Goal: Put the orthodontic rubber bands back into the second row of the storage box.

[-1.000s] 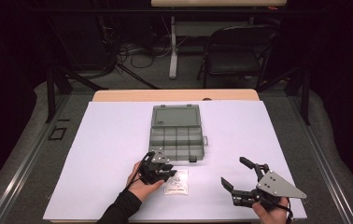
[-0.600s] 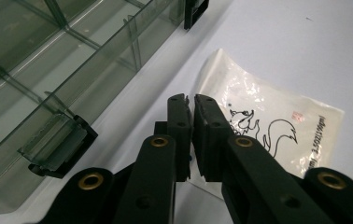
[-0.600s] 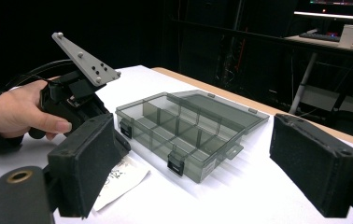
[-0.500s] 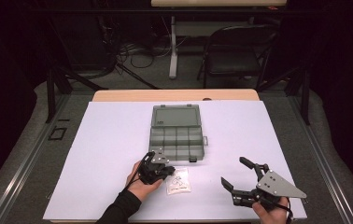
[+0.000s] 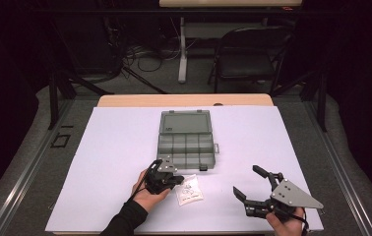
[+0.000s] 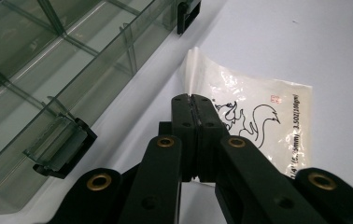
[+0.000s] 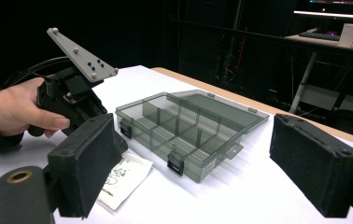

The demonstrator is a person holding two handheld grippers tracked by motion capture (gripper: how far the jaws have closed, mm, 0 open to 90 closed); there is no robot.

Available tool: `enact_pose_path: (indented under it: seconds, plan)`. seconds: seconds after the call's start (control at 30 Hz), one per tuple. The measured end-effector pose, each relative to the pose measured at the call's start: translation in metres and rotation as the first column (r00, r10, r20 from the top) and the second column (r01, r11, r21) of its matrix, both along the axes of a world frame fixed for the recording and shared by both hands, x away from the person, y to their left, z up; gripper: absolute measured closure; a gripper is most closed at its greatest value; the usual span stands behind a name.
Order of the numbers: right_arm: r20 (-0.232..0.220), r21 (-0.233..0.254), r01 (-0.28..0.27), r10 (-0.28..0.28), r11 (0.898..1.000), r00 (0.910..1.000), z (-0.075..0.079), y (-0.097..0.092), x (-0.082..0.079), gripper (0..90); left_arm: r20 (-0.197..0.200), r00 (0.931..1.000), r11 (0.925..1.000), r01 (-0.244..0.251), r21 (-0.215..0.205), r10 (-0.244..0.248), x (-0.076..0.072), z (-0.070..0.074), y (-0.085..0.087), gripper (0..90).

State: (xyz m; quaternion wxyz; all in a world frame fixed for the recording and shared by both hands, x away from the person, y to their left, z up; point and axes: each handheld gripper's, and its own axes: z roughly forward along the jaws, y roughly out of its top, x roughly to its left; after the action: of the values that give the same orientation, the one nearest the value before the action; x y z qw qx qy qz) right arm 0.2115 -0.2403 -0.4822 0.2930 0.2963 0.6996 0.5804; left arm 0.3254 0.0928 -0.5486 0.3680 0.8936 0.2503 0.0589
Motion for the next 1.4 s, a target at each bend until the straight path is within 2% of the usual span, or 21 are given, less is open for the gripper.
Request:
enact_pose_path:
  seconds: [0.33, 0.73, 0.97, 1.4]
  plan:
    - [0.002, 0.003, 0.000, 0.000, 1.000, 1.0000, 0.001, 0.000, 0.000, 14.4, 0.003, 0.9998, 0.9983, 0.020, -0.055, -0.020, -0.005, 0.012, 0.008, 89.5]
    - [0.000, 0.007, 0.002, -0.002, 1.000, 1.0000, 0.001, -0.001, -0.001, 14.4, 0.036, 0.9983, 0.9943, 0.050, -0.095, -0.047, -0.013, 0.030, 0.012, 89.5]
    - [0.000, 0.008, 0.003, -0.003, 1.000, 1.0000, 0.001, -0.001, -0.001, 14.4, 0.063, 0.9971, 0.9907, 0.051, -0.126, -0.043, -0.017, 0.044, 0.019, 89.6]
    - [0.001, 0.007, 0.004, -0.004, 1.000, 1.0000, 0.001, -0.001, 0.000, 14.4, 0.097, 0.9953, 0.9870, 0.026, -0.158, -0.010, -0.016, 0.059, 0.033, 89.6]
